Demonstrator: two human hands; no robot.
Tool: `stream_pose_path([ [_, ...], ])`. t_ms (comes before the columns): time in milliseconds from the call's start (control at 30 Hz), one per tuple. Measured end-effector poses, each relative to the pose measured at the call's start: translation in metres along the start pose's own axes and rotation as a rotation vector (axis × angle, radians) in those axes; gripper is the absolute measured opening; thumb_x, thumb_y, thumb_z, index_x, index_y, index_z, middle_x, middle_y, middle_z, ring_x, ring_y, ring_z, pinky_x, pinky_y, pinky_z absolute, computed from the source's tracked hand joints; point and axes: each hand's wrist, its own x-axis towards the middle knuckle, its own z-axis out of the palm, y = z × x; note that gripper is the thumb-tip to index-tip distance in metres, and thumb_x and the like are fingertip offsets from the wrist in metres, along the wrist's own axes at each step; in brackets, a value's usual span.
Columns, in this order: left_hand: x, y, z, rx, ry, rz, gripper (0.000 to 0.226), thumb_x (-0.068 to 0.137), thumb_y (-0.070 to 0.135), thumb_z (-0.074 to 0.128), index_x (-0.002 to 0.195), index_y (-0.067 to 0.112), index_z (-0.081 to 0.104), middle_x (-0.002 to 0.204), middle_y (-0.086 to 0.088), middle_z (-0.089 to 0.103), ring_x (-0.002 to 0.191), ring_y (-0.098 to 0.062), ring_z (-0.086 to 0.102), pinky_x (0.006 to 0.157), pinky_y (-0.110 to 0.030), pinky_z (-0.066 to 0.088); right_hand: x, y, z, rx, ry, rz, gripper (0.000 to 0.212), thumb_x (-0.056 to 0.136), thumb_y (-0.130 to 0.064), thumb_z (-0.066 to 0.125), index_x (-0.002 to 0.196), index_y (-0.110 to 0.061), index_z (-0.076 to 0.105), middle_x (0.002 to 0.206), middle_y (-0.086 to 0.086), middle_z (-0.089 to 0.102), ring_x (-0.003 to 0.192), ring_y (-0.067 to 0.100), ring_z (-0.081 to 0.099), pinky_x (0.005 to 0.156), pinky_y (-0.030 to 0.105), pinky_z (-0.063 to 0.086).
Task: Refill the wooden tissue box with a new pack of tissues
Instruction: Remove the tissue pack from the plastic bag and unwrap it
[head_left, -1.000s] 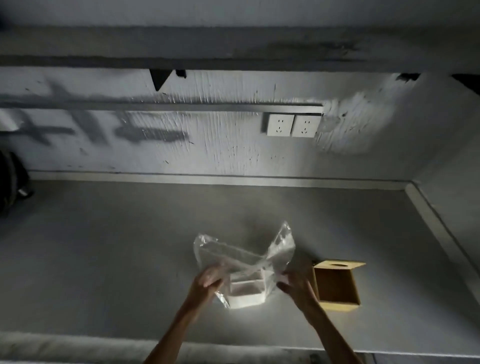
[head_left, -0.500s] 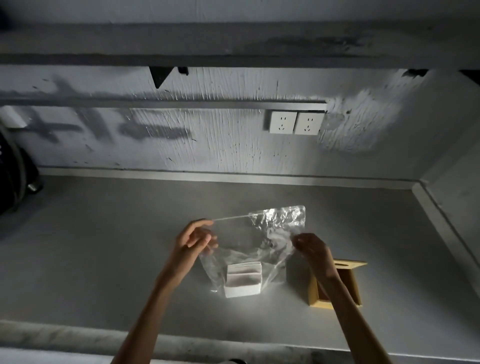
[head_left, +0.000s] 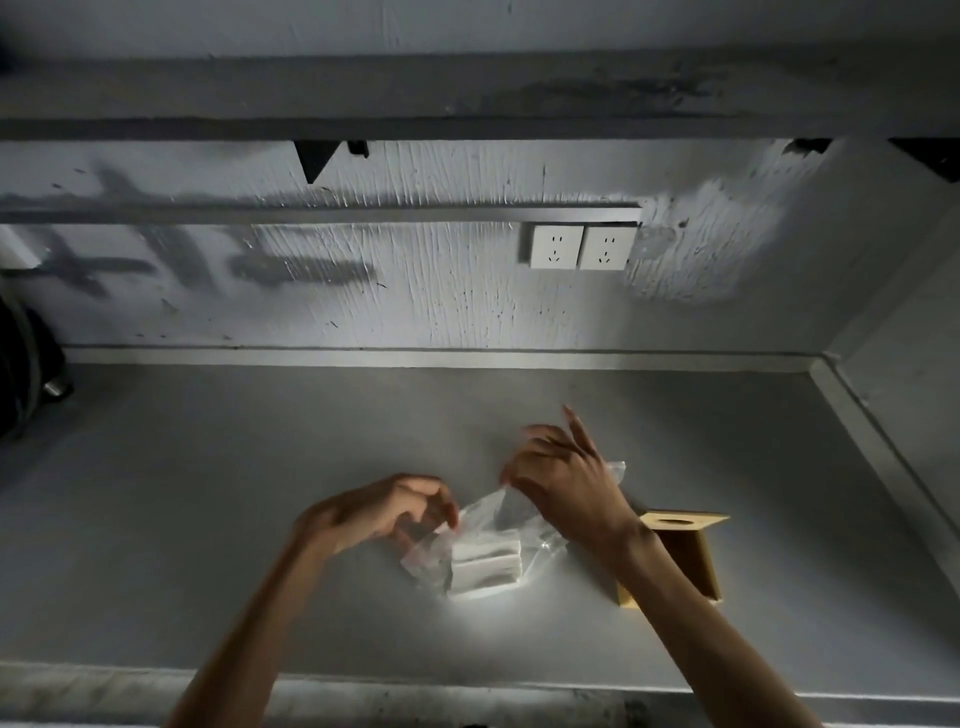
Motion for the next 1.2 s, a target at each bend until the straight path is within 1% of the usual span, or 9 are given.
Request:
stream_pose_path([
  [67,0.014,0.010,0.004,0.194,0.062,-0.074,0.013,0.088,0.026,0.057,0.097,0.017,0.061,0.089,0.000,0.063,0.076,-0.010,0.056,0.065,-0.023,0.045,-0.001,0.000,0.001,0.077,0.050,-0.002,0.012,0.089,-0.031,0.062,0.097,-0.034,0.070,0.109,-0.012,0.070,0.127,0.011,0.051,0.120,0.048,0.015],
  [267,0.053,0.031,0.002,0.636,0.108,-0.200,0.031,0.089,0.019,0.060,0.119,0.022,0.051,0.098,-0.013,0.070,0.059,-0.018,0.064,0.059,-0.031,0.053,0.008,0.003,-0.006,0.045,0.047,-0.057,0.011,0.088,-0.028,0.065,0.094,-0.031,0.073,0.101,-0.008,0.072,0.111,0.010,0.063,0.119,0.037,0.020],
  [400,0.056,0.047,-0.011,0.925,0.309,-0.098,0.019,0.084,0.009,0.046,0.087,0.010,0.065,0.093,-0.014,0.071,0.086,-0.030,0.068,0.062,-0.024,0.048,0.012,0.001,-0.028,0.029,0.056,-0.109,0.011,0.085,-0.027,0.066,0.091,-0.030,0.075,0.097,-0.007,0.074,0.103,0.012,0.067,0.118,0.035,0.023],
  [533,0.041,0.050,-0.021,0.869,0.530,0.036,0.018,0.083,0.010,0.046,0.082,0.023,0.060,0.100,-0.005,0.070,0.093,-0.027,0.065,0.077,-0.032,0.051,-0.011,-0.004,-0.056,-0.002,0.119,-0.074,0.013,0.086,-0.026,0.068,0.095,-0.033,0.074,0.097,-0.010,0.074,0.104,0.008,0.065,0.120,0.038,0.022],
  [667,0.033,0.032,-0.001,0.982,0.526,0.033,0.015,0.082,0.012,0.047,0.090,0.018,0.058,0.103,-0.008,0.067,0.095,-0.034,0.063,0.078,-0.037,0.051,-0.057,-0.013,-0.060,-0.075,-0.034,-0.008,0.029,0.075,-0.018,0.080,0.096,-0.037,0.074,0.097,-0.015,0.074,0.103,0.006,0.066,0.114,0.047,0.029],
  [833,0.043,0.003,0.032,1.001,0.548,0.070,0.015,0.089,0.015,0.044,0.101,0.008,0.050,0.105,-0.015,0.063,0.099,-0.040,0.061,0.078,-0.039,0.046,-0.083,-0.049,-0.060,0.013,-0.160,0.130,0.057,0.055,-0.013,0.080,0.107,-0.034,0.073,0.104,-0.020,0.073,0.094,0.001,0.067,0.098,0.022,0.041],
  [900,0.046,0.003,0.038,0.929,0.564,0.055,0.016,0.091,0.014,0.039,0.103,0.007,0.046,0.107,-0.017,0.061,0.101,-0.042,0.059,0.082,-0.042,0.045,-0.072,-0.063,-0.060,0.019,-0.157,0.109,0.054,0.059,-0.010,0.075,0.109,-0.030,0.072,0.109,-0.017,0.072,0.098,0.004,0.065,0.091,0.026,0.053],
  [1067,0.045,0.006,0.043,0.859,0.637,0.077,0.018,0.097,0.020,0.034,0.107,0.007,0.041,0.112,-0.019,0.058,0.103,-0.043,0.058,0.083,-0.045,0.044,-0.032,-0.071,-0.056,-0.155,-0.298,0.263,0.038,0.082,-0.006,0.054,0.117,-0.016,0.062,0.118,0.003,0.068,0.113,0.022,0.060,0.098,0.035,0.048],
  [1200,0.045,0.005,0.043,0.885,0.670,0.082,0.030,0.100,0.033,0.034,0.113,0.008,0.042,0.115,-0.017,0.060,0.106,-0.043,0.059,0.083,-0.043,0.044,-0.029,-0.067,-0.053,0.014,-0.089,0.380,0.032,0.080,-0.002,0.060,0.105,-0.021,0.064,0.109,-0.002,0.073,0.098,0.017,0.070,0.085,0.034,0.059],
])
